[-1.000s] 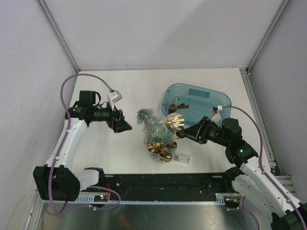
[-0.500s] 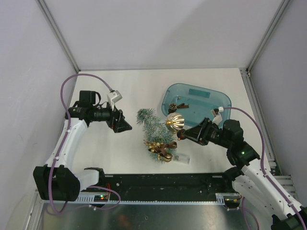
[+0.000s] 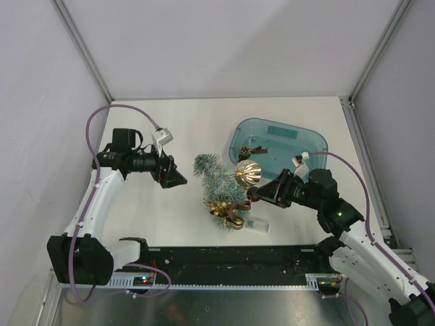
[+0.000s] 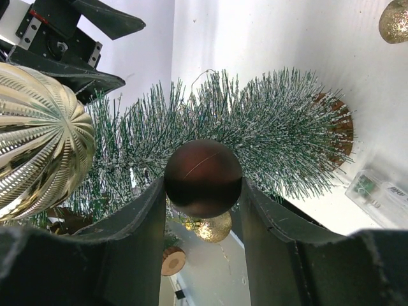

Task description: Decorate the small christmas tree

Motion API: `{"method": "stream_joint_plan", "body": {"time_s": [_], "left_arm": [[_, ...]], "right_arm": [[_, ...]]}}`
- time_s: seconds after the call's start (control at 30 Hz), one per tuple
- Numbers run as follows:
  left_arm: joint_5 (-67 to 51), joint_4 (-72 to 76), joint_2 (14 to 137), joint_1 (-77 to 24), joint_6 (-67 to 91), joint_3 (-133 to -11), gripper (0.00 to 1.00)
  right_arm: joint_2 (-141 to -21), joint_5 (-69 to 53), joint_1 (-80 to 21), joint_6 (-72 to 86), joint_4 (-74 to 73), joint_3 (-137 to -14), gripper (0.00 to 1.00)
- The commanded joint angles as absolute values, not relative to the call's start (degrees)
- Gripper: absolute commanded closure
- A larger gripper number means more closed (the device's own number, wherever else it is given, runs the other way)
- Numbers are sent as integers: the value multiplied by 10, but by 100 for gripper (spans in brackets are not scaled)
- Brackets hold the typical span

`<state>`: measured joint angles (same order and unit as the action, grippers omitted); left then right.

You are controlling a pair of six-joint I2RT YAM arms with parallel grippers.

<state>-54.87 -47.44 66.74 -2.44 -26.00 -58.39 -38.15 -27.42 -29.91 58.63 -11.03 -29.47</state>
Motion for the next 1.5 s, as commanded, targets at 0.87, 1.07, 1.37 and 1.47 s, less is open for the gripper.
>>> {"method": "stream_joint_plan", "body": {"time_s": [0.87,1.07,1.37,1.47], "left_arm": [[-576,-468,643,-22,-270,-593,0],[-573,-468,644,-22,-269,-596,1],[-573,-468,645,-22,-268,-598,0],[-574,-468,647,-22,-267,-598,0]], "right_arm": [[-354,-75,-397,557,-210,-383,91],[-355,-42,-398,535,-210,-382,91],[-372,-28,-397,509,-219,-383,92],[-372,-23,-397,503,-229,-383,92]]}}
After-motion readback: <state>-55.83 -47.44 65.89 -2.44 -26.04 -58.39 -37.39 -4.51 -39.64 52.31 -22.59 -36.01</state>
